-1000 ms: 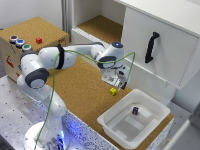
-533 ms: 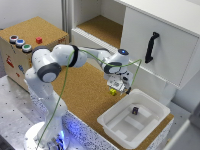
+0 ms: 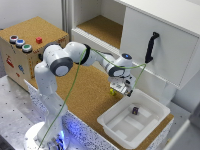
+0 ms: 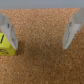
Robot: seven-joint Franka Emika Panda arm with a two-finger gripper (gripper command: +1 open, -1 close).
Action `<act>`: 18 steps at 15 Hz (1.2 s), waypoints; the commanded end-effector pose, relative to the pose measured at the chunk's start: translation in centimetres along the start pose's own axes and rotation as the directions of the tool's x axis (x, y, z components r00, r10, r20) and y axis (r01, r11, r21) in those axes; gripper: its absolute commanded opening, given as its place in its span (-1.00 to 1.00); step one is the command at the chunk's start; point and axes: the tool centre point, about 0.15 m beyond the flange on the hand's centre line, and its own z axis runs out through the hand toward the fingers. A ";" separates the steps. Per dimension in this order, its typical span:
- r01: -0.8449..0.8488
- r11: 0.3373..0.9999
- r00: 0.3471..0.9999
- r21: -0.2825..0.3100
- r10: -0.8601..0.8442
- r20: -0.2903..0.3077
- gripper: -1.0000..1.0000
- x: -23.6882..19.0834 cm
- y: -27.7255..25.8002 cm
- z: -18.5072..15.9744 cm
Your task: Slide the yellow block towards the left
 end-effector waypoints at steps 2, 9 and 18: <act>0.025 0.999 1.000 0.028 -0.025 0.015 -1.00 1.0 -0.4 1.5; 0.055 0.998 0.998 0.002 -0.055 -0.014 -1.00 0.7 -2.2 2.5; 0.031 0.999 0.999 0.013 -0.032 0.003 -1.00 0.3 -6.0 3.6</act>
